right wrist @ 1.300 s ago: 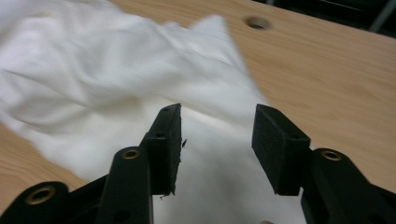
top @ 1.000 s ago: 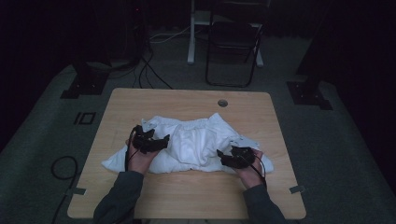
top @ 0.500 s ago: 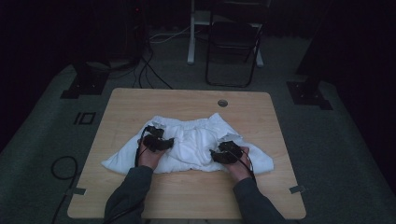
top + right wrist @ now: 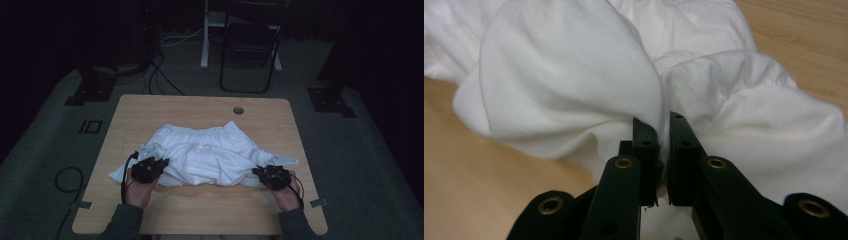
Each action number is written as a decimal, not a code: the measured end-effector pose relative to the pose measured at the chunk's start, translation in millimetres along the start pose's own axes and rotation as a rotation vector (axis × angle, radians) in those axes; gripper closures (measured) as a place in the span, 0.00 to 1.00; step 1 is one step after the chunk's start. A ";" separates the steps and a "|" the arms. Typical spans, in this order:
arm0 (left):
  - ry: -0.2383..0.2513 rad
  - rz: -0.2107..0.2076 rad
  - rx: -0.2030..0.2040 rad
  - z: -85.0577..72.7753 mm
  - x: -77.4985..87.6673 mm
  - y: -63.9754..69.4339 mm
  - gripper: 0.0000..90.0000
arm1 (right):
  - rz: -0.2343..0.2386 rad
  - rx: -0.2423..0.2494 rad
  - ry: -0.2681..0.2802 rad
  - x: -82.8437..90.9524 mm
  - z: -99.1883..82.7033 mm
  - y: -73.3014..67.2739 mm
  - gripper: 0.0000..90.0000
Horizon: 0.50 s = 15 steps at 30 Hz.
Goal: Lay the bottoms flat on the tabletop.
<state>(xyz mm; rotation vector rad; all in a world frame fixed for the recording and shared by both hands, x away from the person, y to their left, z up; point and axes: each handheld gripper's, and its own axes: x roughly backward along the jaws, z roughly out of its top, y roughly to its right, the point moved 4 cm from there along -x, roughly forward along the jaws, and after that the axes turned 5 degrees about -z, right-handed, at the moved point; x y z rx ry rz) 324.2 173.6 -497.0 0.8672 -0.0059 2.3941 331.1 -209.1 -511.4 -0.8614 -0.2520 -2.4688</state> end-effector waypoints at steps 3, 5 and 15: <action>-0.019 -0.017 -0.019 -21.1 14.9 11.5 0.96 | 0.023 0.012 0.009 22.4 -11.6 -2.2 0.95; -0.032 -0.033 0.002 -37.2 22.7 17.4 0.96 | 0.028 0.026 0.004 36.1 -20.9 -6.4 0.95; -0.032 -0.035 -0.002 -55.9 35.7 21.2 0.57 | 0.047 0.101 -0.095 55.5 -63.7 -22.0 0.64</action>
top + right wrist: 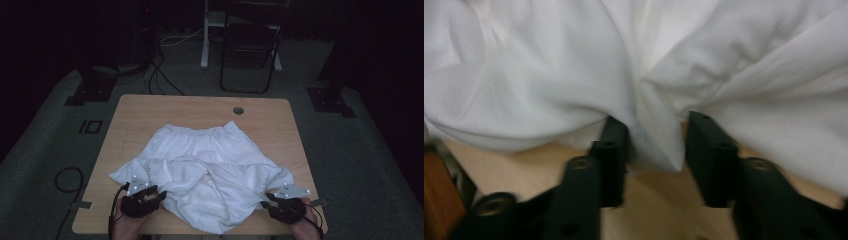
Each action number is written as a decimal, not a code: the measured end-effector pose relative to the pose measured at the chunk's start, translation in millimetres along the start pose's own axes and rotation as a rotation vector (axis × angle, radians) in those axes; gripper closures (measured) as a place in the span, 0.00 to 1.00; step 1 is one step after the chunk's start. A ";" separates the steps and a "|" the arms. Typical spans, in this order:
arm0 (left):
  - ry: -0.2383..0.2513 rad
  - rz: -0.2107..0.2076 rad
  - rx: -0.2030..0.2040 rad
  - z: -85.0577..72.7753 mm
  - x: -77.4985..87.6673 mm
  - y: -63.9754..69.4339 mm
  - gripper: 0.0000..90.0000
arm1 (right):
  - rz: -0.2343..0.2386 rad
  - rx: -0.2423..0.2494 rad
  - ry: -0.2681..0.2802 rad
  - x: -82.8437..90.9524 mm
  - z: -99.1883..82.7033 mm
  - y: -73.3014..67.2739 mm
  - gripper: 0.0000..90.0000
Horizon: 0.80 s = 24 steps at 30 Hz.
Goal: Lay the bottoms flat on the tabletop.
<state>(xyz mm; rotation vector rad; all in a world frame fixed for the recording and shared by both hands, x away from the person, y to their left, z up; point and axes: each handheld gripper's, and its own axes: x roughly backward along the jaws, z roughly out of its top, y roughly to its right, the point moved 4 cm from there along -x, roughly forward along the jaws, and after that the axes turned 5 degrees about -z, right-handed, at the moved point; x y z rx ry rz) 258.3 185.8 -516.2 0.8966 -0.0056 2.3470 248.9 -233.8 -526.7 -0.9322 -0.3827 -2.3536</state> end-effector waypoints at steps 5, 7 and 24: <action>0.067 0.014 -0.052 41.5 -10.0 4.8 0.40 | 0.004 -0.001 0.113 -1.0 34.5 -2.1 0.53; 0.066 0.021 -0.082 53.3 -23.5 7.1 0.35 | 0.018 0.013 0.137 -10.5 51.1 -8.3 0.53; -0.065 0.013 -0.110 42.7 -67.1 7.1 0.92 | -0.003 0.125 -0.005 -89.9 86.3 -44.5 0.99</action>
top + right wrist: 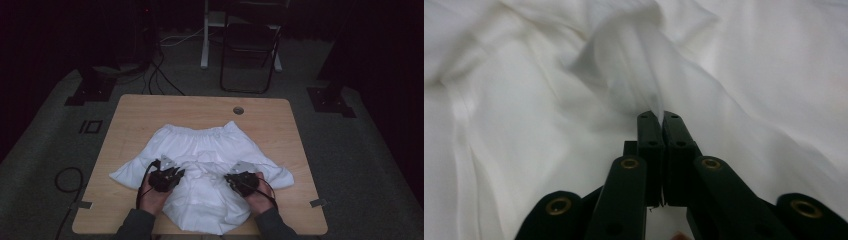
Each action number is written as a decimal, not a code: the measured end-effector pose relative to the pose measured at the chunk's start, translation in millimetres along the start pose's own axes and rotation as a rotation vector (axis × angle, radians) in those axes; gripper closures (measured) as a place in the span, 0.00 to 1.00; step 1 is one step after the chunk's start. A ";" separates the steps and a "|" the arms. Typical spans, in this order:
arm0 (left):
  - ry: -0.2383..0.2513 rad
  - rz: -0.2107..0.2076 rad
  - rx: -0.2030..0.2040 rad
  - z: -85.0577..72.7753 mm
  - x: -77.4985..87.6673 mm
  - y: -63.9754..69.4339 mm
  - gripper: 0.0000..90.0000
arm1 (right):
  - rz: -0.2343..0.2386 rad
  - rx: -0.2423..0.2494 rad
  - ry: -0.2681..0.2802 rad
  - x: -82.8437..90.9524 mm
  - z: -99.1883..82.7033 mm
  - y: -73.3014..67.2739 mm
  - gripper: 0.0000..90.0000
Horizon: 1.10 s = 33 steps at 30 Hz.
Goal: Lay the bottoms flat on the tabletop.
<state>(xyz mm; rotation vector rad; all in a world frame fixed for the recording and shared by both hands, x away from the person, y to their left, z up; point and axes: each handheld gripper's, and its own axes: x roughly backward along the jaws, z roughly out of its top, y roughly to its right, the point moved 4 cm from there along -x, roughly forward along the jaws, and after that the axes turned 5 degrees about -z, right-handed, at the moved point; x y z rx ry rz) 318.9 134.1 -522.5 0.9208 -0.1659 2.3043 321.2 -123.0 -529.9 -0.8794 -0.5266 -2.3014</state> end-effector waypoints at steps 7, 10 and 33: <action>0.006 0.046 0.048 -39.3 48.8 -4.4 0.94 | -0.096 -0.101 -0.005 66.2 -57.7 31.9 0.99; -0.028 0.086 0.085 -59.5 62.4 -9.7 0.93 | -0.117 -0.137 -0.052 84.0 -86.3 41.9 0.99; -0.072 0.203 0.124 1.8 -48.0 -86.9 0.80 | -0.276 -0.174 -0.100 -17.1 -50.4 96.6 0.85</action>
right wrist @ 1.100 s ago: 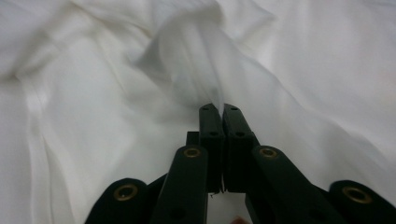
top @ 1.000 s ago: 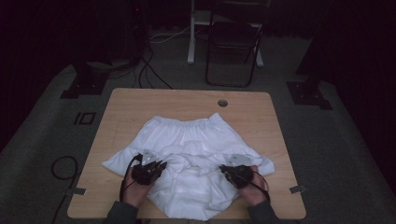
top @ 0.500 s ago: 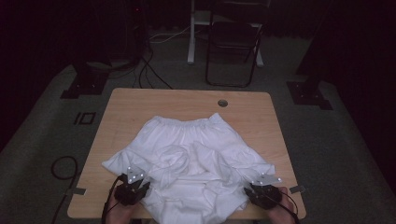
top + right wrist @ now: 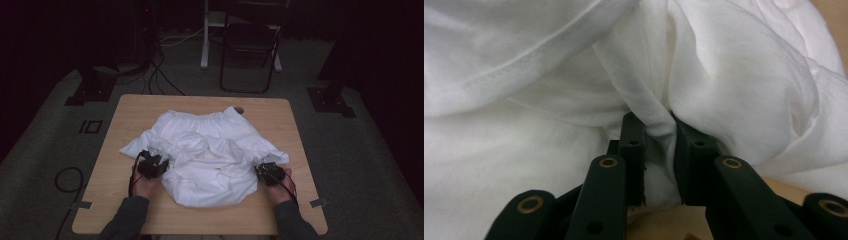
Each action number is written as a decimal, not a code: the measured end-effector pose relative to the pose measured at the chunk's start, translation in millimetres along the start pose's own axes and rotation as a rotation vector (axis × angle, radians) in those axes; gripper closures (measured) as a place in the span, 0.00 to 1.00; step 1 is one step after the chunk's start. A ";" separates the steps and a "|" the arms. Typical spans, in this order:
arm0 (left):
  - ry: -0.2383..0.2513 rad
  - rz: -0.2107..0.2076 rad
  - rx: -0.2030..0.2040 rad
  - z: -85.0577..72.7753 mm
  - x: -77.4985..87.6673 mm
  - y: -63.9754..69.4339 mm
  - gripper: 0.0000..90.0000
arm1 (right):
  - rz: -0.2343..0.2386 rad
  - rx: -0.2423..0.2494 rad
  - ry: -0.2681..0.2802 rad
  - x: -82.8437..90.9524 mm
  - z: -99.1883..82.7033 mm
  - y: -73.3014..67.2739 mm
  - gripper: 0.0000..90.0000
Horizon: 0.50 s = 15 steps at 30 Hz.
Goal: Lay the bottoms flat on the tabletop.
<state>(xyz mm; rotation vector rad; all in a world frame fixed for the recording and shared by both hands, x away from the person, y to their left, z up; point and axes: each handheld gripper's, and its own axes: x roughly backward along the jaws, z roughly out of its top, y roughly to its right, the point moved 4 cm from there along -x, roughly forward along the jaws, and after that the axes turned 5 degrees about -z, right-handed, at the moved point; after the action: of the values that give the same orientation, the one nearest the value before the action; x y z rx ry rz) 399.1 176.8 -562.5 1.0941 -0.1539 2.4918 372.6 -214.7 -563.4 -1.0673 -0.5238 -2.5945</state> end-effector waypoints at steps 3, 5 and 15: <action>-0.001 0.016 0.026 15.4 -13.0 -7.5 0.80 | -0.023 -0.019 -0.014 -15.0 15.6 5.8 0.86; -0.008 0.017 0.042 20.3 -16.1 -9.9 0.80 | -0.032 -0.023 -0.015 -23.7 24.2 9.1 0.87; 0.088 -0.053 -0.013 2.2 49.3 4.3 0.94 | 0.029 -0.064 0.067 21.3 8.8 15.1 0.99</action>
<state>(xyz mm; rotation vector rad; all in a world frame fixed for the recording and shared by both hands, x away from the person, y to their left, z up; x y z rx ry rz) 369.0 188.4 -525.0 0.9684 -0.1138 2.4831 369.3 -227.0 -538.9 -0.9953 -0.4091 -2.6274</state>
